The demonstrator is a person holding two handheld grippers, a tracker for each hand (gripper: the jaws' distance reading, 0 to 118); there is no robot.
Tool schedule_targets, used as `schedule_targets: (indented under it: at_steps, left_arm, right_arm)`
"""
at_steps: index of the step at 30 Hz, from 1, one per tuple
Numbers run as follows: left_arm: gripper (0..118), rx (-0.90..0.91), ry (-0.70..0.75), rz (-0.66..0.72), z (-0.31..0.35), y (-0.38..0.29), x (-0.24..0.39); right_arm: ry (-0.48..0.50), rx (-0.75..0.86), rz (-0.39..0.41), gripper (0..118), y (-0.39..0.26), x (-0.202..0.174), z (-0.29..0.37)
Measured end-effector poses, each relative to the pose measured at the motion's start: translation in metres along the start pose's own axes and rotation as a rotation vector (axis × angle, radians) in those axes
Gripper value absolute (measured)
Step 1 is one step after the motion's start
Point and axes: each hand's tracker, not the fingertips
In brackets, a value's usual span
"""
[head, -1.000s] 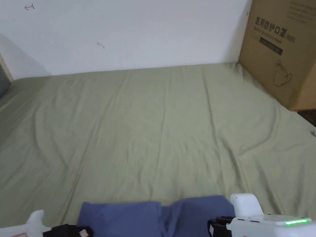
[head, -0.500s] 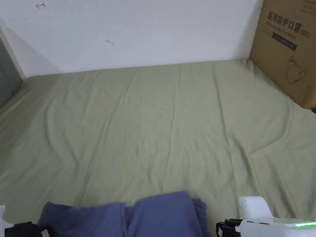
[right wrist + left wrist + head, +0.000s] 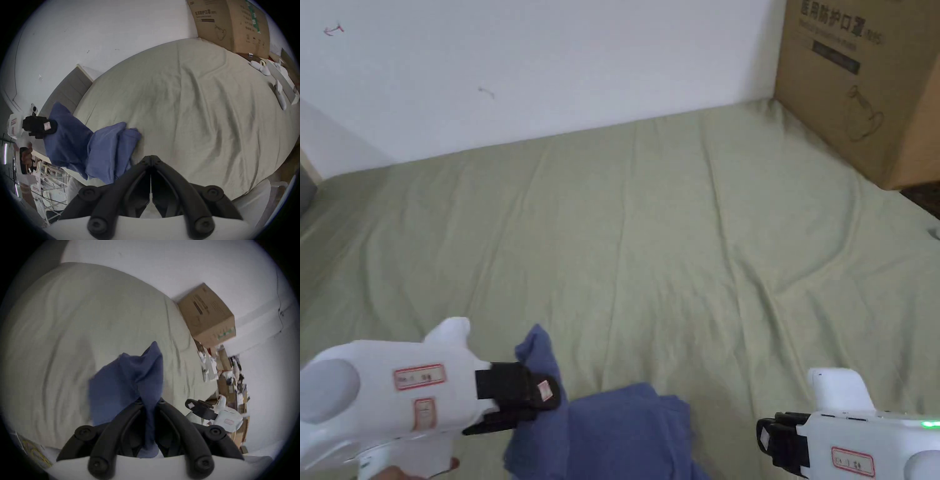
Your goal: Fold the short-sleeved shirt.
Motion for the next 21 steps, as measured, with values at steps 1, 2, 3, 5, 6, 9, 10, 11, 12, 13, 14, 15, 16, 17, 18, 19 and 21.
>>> schedule_targets:
  at_steps: [1,2,3,5,6,9,10,11,12,13,14,15,16,17,18,19,21]
  left_arm:
    - [8,-0.027,-0.003,0.022,-0.016,-0.002,0.005]
    - [9,-0.06,-0.005,0.02,-0.033,-0.003,0.01]
    - [11,-0.087,-0.003,0.016,-0.045,-0.005,0.013]
    - [27,-0.106,-0.012,-0.01,-0.073,-0.004,0.019]
    - [47,-0.119,-0.005,-0.018,-0.083,-0.005,0.021]
    - [82,-0.133,0.03,-0.039,-0.092,-0.008,0.031]
    - [82,-0.118,0.009,-0.056,-0.087,-0.009,0.029]
    - [82,-0.106,0.006,-0.068,-0.08,-0.008,0.027]
    - [82,-0.097,0.008,-0.072,-0.076,-0.007,0.03]
    - [78,-0.082,0.013,-0.076,-0.069,-0.006,0.026]
    - [74,-0.06,0.037,-0.084,-0.06,-0.007,0.021]
    - [68,-0.032,0.06,-0.088,-0.052,-0.008,0.015]
    - [52,-0.009,0.094,-0.097,-0.048,-0.007,0.015]
    - [19,0.005,0.149,-0.108,-0.046,-0.008,0.008]
    - [0,0.03,0.215,-0.119,-0.046,-0.009,-0.001]
    - [0,0.007,0.255,-0.128,-0.051,-0.012,-0.009]
    - [0,-0.034,0.303,-0.124,-0.064,-0.017,-0.018]
  right_arm:
    - [-0.005,0.002,-0.012,1,-0.001,0.005,0.002]
    - [-0.007,0.003,-0.02,1,-0.002,0.009,0.004]
    - [-0.013,0.005,-0.028,1,-0.003,0.014,0.005]
    - [-0.022,0.01,-0.053,1,-0.007,0.022,0.008]
    - [-0.023,0.008,-0.067,1,-0.009,0.026,0.008]
    - [-0.032,0.001,-0.084,1,-0.014,0.032,0.009]
    - [-0.033,-0.001,-0.083,1,-0.016,0.033,0.009]
    - [-0.033,-0.005,-0.084,1,-0.017,0.034,0.009]
    - [-0.034,-0.008,-0.086,1,-0.018,0.035,0.009]
    - [-0.032,-0.011,-0.088,1,-0.019,0.035,0.008]
    - [-0.03,-0.014,-0.092,1,-0.019,0.035,0.006]
    - [-0.028,-0.015,-0.095,1,-0.02,0.034,0.004]
    - [-0.027,-0.016,-0.097,1,-0.021,0.033,0.003]
    - [-0.022,-0.018,-0.098,1,-0.021,0.032,0.001]
    - [-0.016,-0.019,-0.096,1,-0.021,0.03,0.0]
    - [-0.012,-0.02,-0.093,1,-0.021,0.029,-0.001]
    - [-0.006,-0.018,-0.079,1,-0.019,0.025,-0.003]
